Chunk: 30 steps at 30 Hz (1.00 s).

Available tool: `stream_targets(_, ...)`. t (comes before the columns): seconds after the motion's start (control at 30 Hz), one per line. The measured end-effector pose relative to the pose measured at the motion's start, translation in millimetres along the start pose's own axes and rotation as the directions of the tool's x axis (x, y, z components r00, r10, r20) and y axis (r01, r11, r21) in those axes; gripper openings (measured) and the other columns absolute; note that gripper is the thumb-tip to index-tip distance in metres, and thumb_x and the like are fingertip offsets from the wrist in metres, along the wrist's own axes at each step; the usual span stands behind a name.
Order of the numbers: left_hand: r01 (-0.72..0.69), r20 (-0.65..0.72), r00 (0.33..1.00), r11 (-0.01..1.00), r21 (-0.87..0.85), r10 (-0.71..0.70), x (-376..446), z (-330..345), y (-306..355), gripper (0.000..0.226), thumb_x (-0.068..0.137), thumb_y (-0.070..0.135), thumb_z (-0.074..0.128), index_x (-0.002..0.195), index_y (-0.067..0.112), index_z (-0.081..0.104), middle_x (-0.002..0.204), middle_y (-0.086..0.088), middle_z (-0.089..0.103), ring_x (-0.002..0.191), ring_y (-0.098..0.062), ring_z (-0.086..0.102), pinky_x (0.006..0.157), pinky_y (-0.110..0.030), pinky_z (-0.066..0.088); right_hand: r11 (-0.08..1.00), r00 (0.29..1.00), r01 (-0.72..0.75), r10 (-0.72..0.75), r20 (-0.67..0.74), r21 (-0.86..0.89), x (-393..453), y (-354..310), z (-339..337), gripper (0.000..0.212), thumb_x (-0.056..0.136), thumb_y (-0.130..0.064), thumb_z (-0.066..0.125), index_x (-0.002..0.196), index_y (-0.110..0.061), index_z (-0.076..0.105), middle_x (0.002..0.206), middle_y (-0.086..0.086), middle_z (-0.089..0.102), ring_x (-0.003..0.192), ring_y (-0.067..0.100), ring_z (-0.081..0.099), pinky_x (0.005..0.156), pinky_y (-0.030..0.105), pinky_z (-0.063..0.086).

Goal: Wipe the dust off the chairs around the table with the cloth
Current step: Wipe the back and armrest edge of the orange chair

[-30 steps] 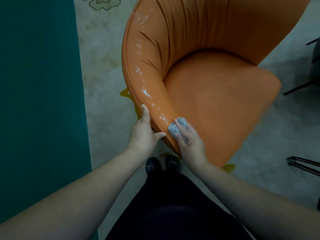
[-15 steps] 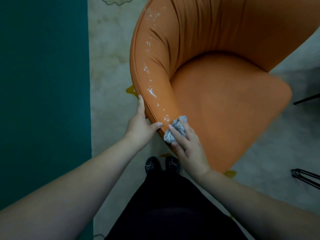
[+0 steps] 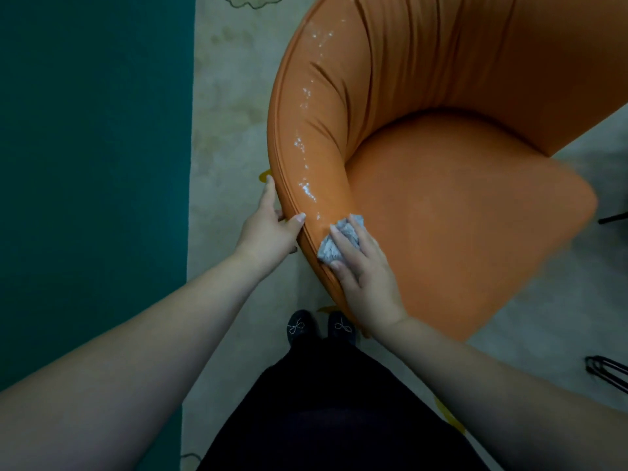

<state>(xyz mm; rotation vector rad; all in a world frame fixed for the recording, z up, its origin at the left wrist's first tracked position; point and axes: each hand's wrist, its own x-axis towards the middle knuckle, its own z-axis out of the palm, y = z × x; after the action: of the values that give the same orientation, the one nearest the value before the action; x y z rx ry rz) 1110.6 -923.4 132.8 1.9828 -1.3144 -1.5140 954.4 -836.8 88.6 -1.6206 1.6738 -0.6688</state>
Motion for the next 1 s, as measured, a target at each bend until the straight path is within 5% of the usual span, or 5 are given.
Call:
stream_targets(0.13, 0.022, -0.022, 0.999, 0.999, -0.042, -0.023, 7, -3, 5, 0.084, 0.094, 0.023, 0.058, 0.153, 0.034, -0.001, 0.127, -0.004, 0.061, 0.101, -0.023, 0.065, 0.084, -0.046, 0.057, 0.994, 0.996, -0.072, 0.068, 0.053, 0.084, 25, -7, -2, 0.079, 0.093, -0.026, 0.058, 0.153, -0.023, 0.006, 0.156, -0.009, 0.02, 0.146, 0.015, 0.016, 0.118, 0.03, 0.015)
stream_targets(0.4, 0.007, 0.002, 1.0, 0.998, -0.061, -0.007, 23, -10, 11, 0.077, 0.094, 0.022, 0.059, 0.154, 0.032, 0.011, 0.128, -0.007, 0.062, 0.102, -0.021, 0.065, 0.083, -0.044, 0.057, 0.981, 0.981, -0.191, 0.192, 0.037, -0.025, 35, -19, 7, 0.082, 0.087, -0.066, 0.033, 0.154, -0.025, 0.01, 0.161, -0.009, 0.006, 0.148, 0.009, 0.002, 0.12, 0.039, 0.011)
stream_targets(0.63, -0.021, 0.059, 0.998, 0.997, -0.068, 0.025, 42, -21, 19, 0.07, 0.093, 0.021, 0.06, 0.152, 0.03, 0.021, 0.128, -0.007, 0.061, 0.103, -0.023, 0.065, 0.082, -0.045, 0.058, 0.983, 0.985, -0.174, 0.174, -0.009, -0.058, 28, -17, 10, 0.064, 0.098, -0.048, 0.039, 0.153, -0.025, 0.015, 0.16, -0.009, 0.015, 0.147, 0.008, 0.01, 0.12, 0.04, 0.016)
stream_targets(0.77, -0.005, 0.06, 0.998, 0.997, -0.076, 0.01, 54, -30, 23, 0.08, 0.094, 0.022, 0.059, 0.154, 0.029, 0.006, 0.136, -0.008, 0.055, 0.108, -0.024, 0.062, 0.086, -0.047, 0.056, 0.973, 0.974, -0.224, 0.22, -0.057, -0.059, 47, -25, 14, 0.066, 0.098, -0.044, 0.042, 0.153, -0.022, 0.013, 0.16, -0.007, 0.014, 0.147, 0.011, 0.009, 0.119, 0.037, 0.016)
stream_targets(1.0, -0.066, 0.123, 0.99, 0.997, -0.039, 0.07, 70, -40, 32, 0.071, 0.095, 0.021, 0.055, 0.151, 0.038, 0.015, 0.12, -0.003, 0.064, 0.1, -0.023, 0.066, 0.079, -0.049, 0.058, 0.974, 0.975, -0.217, 0.214, -0.058, -0.069, 78, -39, 16, 0.073, 0.096, -0.048, 0.042, 0.154, -0.019, 0.007, 0.161, -0.003, 0.011, 0.148, 0.014, 0.007, 0.119, 0.035, 0.014)
